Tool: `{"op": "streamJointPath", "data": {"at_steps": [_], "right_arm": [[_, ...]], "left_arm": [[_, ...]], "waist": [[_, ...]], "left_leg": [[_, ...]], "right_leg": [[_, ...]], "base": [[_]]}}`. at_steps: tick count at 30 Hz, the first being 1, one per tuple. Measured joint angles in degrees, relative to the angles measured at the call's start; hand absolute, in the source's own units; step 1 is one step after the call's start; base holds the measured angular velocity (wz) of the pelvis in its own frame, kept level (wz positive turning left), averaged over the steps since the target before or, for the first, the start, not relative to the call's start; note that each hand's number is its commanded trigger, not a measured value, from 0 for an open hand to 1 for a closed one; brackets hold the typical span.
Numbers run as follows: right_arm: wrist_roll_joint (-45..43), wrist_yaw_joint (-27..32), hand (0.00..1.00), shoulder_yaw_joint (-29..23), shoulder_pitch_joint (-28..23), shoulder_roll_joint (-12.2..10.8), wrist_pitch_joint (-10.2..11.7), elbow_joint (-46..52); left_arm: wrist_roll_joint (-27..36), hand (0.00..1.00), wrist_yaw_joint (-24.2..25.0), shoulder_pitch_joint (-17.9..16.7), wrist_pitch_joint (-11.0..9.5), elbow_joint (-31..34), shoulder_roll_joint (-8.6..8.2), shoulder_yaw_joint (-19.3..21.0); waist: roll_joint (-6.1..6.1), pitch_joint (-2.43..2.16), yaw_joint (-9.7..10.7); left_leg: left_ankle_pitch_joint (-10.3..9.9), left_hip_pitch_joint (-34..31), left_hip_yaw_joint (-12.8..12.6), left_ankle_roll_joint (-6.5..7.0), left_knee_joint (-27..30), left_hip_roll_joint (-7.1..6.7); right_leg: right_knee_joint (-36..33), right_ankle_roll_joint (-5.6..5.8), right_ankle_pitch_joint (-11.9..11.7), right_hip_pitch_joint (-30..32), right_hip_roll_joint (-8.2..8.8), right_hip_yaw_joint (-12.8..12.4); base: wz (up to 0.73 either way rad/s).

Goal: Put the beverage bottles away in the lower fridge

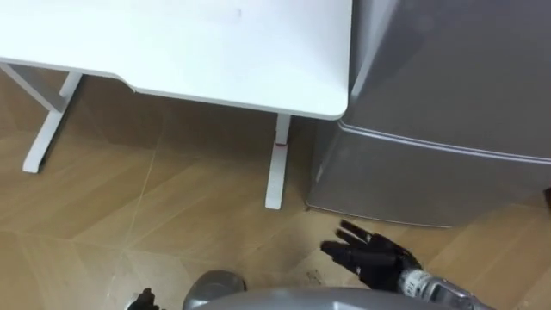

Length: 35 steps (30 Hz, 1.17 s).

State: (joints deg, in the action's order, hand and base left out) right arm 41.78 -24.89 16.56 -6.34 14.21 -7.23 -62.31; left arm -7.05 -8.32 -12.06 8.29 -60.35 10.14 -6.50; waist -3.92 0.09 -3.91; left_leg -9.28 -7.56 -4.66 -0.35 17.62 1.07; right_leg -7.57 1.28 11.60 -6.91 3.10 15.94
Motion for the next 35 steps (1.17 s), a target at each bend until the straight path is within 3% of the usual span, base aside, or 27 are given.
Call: {"op": "streamJointPath", "data": {"at_steps": [3, 8, 14, 19, 28, 31, 35], "right_arm": [[-2.5, 2.0, 0.00, -2.0, 0.1, -1.1, 0.6, -4.8], [-7.8, 5.3, 0.00, -6.8, 0.1, -3.2, 1.5, -9.7], [-11.3, 7.3, 0.00, -8.8, 0.5, -3.6, 2.9, -11.3], [-12.4, 8.2, 0.00, -12.9, -0.4, -4.0, 3.9, -12.0], [-12.9, 9.8, 0.00, -13.9, -0.1, -4.4, 3.4, -12.0], [-13.7, 10.6, 0.00, -13.9, 0.8, -4.4, 2.1, -12.3], [-15.6, 11.1, 0.00, -13.9, 1.1, -4.5, 2.2, -12.2]], "left_arm": [[-0.2, 0.00, 0.0, 0.0, -0.3, -0.6, -0.03, 0.6], [-1.5, 0.00, 0.1, -0.3, -1.5, -2.1, -0.04, 5.1], [-2.7, 0.00, 0.2, -1.2, -2.6, -3.8, -0.10, 7.4], [-2.8, 0.00, 1.4, -1.6, -2.4, -4.5, -0.48, 10.9], [-9.0, 0.00, 1.4, -1.2, -1.8, -4.3, -2.02, 10.9], [-10.8, 0.00, 1.6, -0.7, -1.2, -4.4, -2.55, 10.9], [-11.2, 0.00, 1.8, 0.3, -1.2, -4.5, -2.56, 10.8]], "waist": [[-0.22, 0.09, 0.5], [-0.35, 0.29, 0.7], [-0.21, 0.39, 0.8], [-0.01, 0.45, 1.2], [1.02, 0.40, 2.8], [1.00, 0.46, 2.6], [0.92, 0.48, 2.6]], "left_leg": [[0.0, 0.3, 0.0, -0.04, 0.0, 0.01], [0.0, 0.3, 0.1, -0.04, 0.2, -0.05], [0.0, 0.3, 0.5, -0.02, 0.1, -0.57], [-0.1, 0.1, 0.6, 0.09, -0.2, -0.93], [-0.4, 0.4, 1.7, 0.07, -0.1, -1.02], [-0.4, 0.2, 1.9, 0.08, 0.5, -1.01], [-0.5, 0.1, 1.8, 0.25, 1.3, -1.05]], "right_leg": [[0.0, -0.20, 0.2, -0.3, -0.02, 0.0], [0.0, -0.17, 0.3, -0.4, 0.00, -0.1], [0.4, 0.05, 0.8, -0.3, 0.41, 0.3], [0.5, 0.16, 0.9, -0.4, 0.67, 0.5], [-0.2, 0.20, 0.9, -1.2, 0.53, 1.2], [-0.2, 0.17, 0.9, -1.3, 0.48, 1.4], [-0.3, 0.29, 1.4, -1.2, 0.63, 1.2]], "base": [[0.00], [0.00], [0.05], [0.02], [0.06], [0.02], [0.00]]}}
